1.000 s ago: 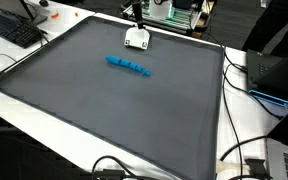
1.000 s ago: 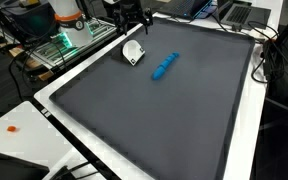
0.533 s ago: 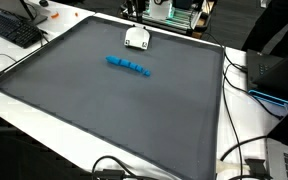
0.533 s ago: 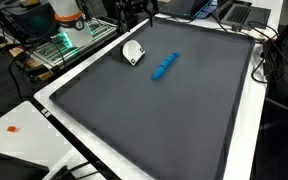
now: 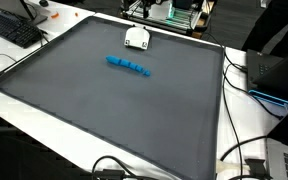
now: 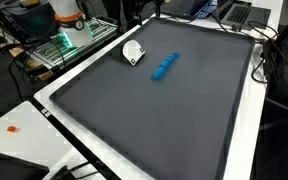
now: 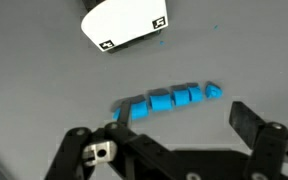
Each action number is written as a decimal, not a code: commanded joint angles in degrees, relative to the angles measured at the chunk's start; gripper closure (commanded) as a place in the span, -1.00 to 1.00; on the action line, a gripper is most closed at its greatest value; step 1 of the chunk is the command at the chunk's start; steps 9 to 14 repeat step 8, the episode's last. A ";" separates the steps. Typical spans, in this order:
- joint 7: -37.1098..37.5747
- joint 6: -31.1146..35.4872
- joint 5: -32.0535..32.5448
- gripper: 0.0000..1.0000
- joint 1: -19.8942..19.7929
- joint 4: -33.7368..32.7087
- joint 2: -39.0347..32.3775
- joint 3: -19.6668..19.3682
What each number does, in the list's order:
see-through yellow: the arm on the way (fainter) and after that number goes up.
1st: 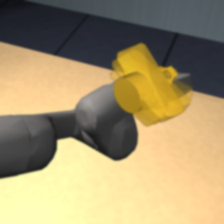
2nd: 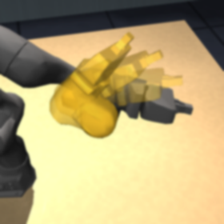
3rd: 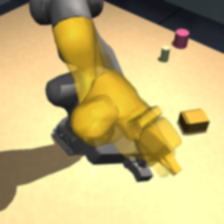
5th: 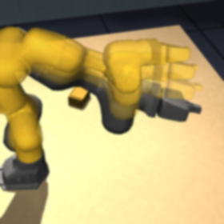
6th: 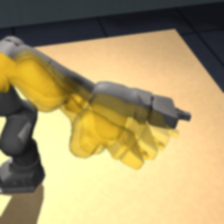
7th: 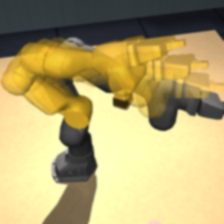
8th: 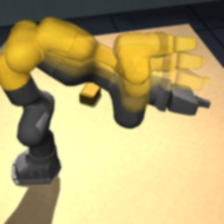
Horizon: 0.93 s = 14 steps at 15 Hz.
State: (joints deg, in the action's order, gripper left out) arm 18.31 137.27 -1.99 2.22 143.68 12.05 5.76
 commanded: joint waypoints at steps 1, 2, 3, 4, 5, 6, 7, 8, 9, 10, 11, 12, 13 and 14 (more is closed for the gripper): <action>-8.36 1.06 1.96 -1.00 1.31 -0.68 -0.03 0.22; -10.39 1.41 1.98 -1.00 1.57 -0.84 -0.03 0.16; -7.00 0.38 0.71 -1.00 1.11 -0.96 0.00 0.17; -8.53 0.51 0.74 -1.00 1.36 -1.15 0.00 0.17; -9.26 0.52 0.78 -1.00 1.49 -1.25 0.00 0.16; -9.64 0.54 0.81 -1.00 1.53 -1.27 -0.01 0.15; -9.79 0.55 0.85 -1.00 1.53 -1.27 -0.01 0.14; -9.87 0.56 0.87 -1.00 1.54 -1.27 -0.01 0.14; -9.87 0.56 0.87 -1.00 1.54 -1.27 -0.01 0.14; -9.87 0.56 0.87 -1.00 1.54 -1.27 -0.01 0.14; -9.87 0.56 0.87 -1.00 1.54 -1.27 -0.01 0.14; -9.87 0.56 0.87 -1.00 1.54 -1.27 -0.01 0.14; -9.87 0.56 0.87 -1.00 1.54 -1.27 -0.01 0.14; -9.87 0.56 0.87 -1.00 1.54 -1.27 -0.01 0.14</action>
